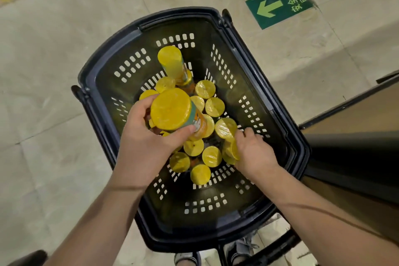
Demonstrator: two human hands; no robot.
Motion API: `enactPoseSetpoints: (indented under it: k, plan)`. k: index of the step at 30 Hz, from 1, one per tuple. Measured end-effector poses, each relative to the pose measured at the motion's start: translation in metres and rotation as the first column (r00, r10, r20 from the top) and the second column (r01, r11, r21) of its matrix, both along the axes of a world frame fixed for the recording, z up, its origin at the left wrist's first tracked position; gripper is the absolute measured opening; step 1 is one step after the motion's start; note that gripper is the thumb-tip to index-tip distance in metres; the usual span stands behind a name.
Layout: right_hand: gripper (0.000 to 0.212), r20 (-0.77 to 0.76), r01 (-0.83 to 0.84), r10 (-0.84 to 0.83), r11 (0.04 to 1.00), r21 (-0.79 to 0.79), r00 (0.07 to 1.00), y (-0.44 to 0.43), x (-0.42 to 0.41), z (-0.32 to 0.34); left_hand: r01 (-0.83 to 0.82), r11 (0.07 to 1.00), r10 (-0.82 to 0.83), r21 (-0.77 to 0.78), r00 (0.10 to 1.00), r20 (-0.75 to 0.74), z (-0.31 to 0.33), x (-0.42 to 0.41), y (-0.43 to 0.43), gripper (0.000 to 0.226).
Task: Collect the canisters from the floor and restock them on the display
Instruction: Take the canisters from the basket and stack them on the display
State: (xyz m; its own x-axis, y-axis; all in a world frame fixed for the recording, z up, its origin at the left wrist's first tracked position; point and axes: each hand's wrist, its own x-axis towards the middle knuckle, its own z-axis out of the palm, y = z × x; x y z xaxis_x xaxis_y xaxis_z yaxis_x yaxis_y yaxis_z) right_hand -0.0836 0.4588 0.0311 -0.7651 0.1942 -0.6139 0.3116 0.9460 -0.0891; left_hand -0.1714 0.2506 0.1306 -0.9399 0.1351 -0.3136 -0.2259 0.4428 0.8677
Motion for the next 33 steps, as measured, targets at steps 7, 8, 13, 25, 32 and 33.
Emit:
enactPoseSetpoints:
  k: [7,8,13,25,32,33]
  plan:
    - [0.066,-0.186,0.091,-0.124,0.98,-0.178,0.975,0.001,0.004,0.054,-0.036,0.998,0.037,0.046,0.999,-0.011,0.049,-0.002,-0.013,0.088]
    - [0.071,-0.216,0.095,-0.141,0.973,-0.21,0.966,0.001,0.005,0.071,-0.049,0.997,0.049,0.062,0.999,-0.002,0.063,-0.002,-0.013,0.089]
    - [0.083,-0.369,0.118,-0.283,0.905,-0.409,0.885,0.002,0.0,0.184,-0.042,0.996,0.046,0.077,0.998,-0.042,0.16,-0.007,-0.01,0.09]
    - [0.09,-0.581,0.026,-0.549,0.74,-0.673,0.601,0.028,-0.002,0.517,0.161,0.971,-0.111,0.178,0.959,-0.262,0.458,-0.012,-0.002,0.085]
    - [0.08,-0.662,-0.133,-0.663,0.664,-0.736,0.35,0.044,0.024,0.664,0.236,0.92,-0.106,0.314,0.918,-0.382,0.592,0.013,0.022,0.07]
    - [0.078,-0.646,-0.141,-0.695,0.639,-0.756,0.314,0.046,0.029,0.682,0.258,0.908,-0.114,0.331,0.91,-0.398,0.609,0.019,0.027,0.069]
